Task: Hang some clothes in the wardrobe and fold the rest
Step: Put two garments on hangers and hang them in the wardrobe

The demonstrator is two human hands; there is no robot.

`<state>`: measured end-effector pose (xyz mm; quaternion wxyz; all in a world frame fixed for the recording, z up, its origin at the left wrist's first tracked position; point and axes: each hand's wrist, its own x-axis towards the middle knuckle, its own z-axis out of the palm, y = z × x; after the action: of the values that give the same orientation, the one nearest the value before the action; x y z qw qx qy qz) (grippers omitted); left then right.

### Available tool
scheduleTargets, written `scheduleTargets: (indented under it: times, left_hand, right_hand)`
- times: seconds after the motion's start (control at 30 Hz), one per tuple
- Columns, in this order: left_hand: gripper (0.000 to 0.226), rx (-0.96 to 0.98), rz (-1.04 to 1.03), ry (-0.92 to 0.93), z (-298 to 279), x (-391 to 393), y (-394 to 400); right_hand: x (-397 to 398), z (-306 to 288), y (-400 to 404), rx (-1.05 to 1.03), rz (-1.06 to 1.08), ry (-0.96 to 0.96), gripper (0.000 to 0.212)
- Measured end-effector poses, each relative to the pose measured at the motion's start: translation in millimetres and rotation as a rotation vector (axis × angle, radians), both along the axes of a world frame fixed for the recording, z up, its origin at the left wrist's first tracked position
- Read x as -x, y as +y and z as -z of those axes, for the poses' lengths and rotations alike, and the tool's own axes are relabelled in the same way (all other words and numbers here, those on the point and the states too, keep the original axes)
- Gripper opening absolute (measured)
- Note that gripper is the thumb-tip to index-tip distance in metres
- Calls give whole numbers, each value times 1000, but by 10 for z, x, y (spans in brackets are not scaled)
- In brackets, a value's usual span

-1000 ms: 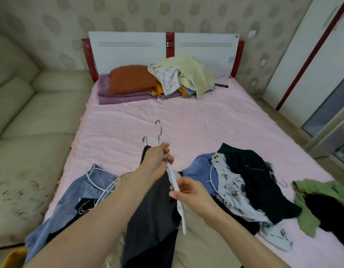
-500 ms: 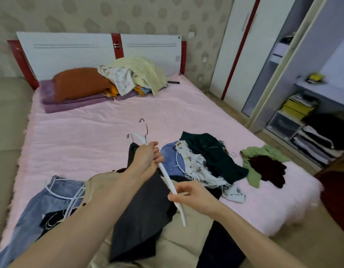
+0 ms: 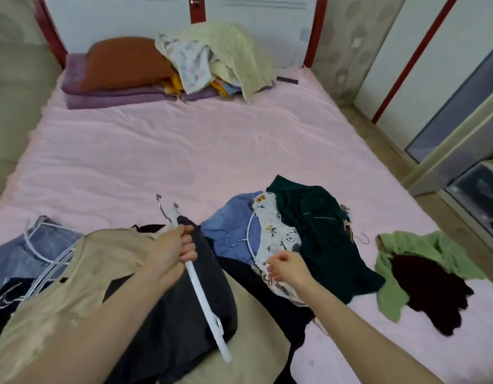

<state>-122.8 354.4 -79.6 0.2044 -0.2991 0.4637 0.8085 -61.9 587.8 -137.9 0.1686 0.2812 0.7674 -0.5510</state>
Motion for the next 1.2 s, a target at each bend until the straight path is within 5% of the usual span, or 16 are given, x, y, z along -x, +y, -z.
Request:
scheduleTargets:
  times: [0.23,0.3,0.4,0.6,0.77,0.87,1.07,1.2]
  left_hand:
    - [30,203,74,-65,494,264,461]
    - [30,272,105,-71,610,328,524]
    - [30,340,129,-109,710,357,521]
    - [30,356,133,-159,794,441,577]
    - [29,358,149,-140,684,438,694]
    - [28,332,139,-113,598,375,745]
    - [30,297,142,-53,252,187,759]
    - [30,247,160,3,-137,14,814]
  right_hand:
    - [988,1114,265,-311,-251,-115,27]
    - [1101,1293,193,-274,-307,-130,5]
    - [1178,1492,98,-173,-433,-163,37]
    - [1361,1542,-32,39,-309,-179,50]
    - [1461,1390,248,104,-133,-138,22]
    - [1393,1218,315,80,-68,-24,40]
    - [1164,535,439,-34,-126,148,14]
    - [907,-188,675,-127,-159,197,22]
